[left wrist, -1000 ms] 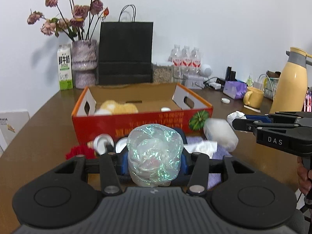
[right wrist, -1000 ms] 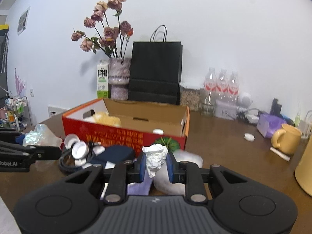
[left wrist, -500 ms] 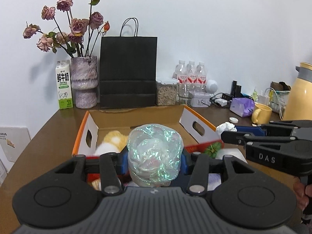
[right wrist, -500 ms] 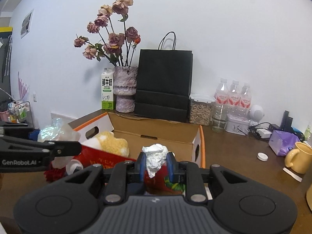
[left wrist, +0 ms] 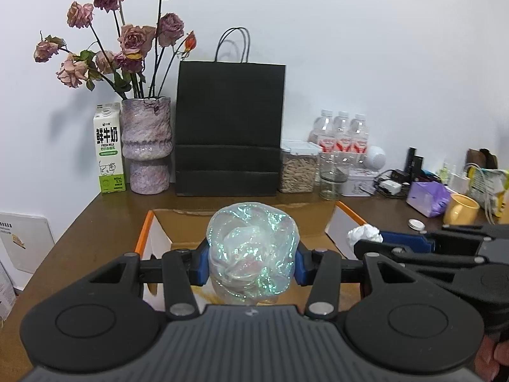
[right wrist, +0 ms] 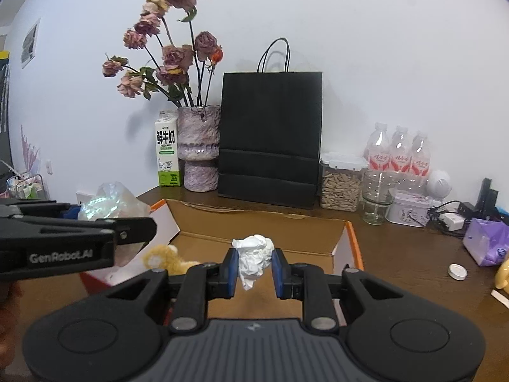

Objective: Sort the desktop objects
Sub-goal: 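Carry the bag and tissue over the box and release both, then withdraw both grippers from the box back toward the table items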

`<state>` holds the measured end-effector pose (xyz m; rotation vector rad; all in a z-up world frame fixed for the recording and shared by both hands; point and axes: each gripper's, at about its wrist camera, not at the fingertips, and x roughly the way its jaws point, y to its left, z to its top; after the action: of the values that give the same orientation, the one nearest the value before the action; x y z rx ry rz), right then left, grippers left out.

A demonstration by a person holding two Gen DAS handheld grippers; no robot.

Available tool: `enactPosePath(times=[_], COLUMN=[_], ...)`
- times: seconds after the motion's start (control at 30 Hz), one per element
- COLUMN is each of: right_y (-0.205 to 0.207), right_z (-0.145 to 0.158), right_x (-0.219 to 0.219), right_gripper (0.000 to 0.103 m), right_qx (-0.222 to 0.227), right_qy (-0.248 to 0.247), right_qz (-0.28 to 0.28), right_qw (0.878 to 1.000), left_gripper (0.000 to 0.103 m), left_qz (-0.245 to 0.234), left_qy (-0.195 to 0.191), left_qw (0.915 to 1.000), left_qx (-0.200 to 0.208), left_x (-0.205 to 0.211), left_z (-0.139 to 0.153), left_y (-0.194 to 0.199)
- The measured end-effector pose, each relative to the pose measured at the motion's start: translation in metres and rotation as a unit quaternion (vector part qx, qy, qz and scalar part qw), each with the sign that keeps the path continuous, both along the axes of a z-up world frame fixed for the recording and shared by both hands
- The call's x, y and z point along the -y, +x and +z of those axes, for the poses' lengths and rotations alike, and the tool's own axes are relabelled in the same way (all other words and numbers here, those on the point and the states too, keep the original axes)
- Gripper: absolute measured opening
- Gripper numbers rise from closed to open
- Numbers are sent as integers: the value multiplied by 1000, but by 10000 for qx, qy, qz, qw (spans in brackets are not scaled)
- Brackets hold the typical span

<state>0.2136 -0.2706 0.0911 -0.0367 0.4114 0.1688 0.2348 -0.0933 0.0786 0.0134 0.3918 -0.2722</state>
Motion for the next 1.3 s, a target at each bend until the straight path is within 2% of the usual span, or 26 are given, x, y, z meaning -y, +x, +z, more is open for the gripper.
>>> enactPosePath(times=[0.37, 0.53, 0.73, 0.83, 0.87, 0.9, 0.97, 1.0, 1.03, 1.07, 1.13, 1.23, 1.3], right_y=[61, 73, 73, 72, 71, 70, 67, 67, 66, 65, 63, 62, 61], right_z=[-13, -30, -39, -39, -40, -40, -39, -38, -37, -35, -33, -31, -31], right_x=[-4, 2, 1, 2, 2, 2, 4, 5, 7, 9, 15, 18, 17], right_gripper=[21, 21, 21, 25, 26, 29, 56, 63, 75, 81, 102, 103, 103], right_qx=[-290, -493, -562, -567, -562, -552, -539, -511, -482, -449, -403, -412, -420], right_qy=[138, 227, 108, 93, 77, 62, 75, 77, 80, 90, 173, 282, 279], right_qz=[4, -24, -56, -73, -95, -122, -185, -250, -326, -405, -474, -420, -415], right_qw=[9995, 9985, 9983, 9983, 9983, 9984, 9983, 9983, 9983, 9981, 9979, 9979, 9979], left_gripper=[48, 48, 49, 56, 63, 72, 81, 88, 93, 103, 103, 103, 103], left_qz=[412, 490, 464, 476, 498, 499, 543, 646, 780, 921, 1009, 881, 922], left_qy=[80, 194, 367, 389, 398, 406, 411, 448, 496, 516, 434, 242, 308], left_qw=[9984, 9968, 9964, 9968, 9968, 9968, 9969, 9963, 9953, 9941, 9938, 9954, 9950], left_qx=[-371, -603, -612, -515, -482, -466, -386, -343, -301, -254, -178, -273, -243], left_x=[4, 4, 11, 13, 13, 13, 12, 11, 10, 8, 4, 0, 2], left_z=[-18, -33, -43, -42, -42, -42, -40, -39, -37, -37, -35, -32, -31], left_y=[55, 68, 71, 68, 66, 65, 62, 60, 59, 58, 56, 55, 53])
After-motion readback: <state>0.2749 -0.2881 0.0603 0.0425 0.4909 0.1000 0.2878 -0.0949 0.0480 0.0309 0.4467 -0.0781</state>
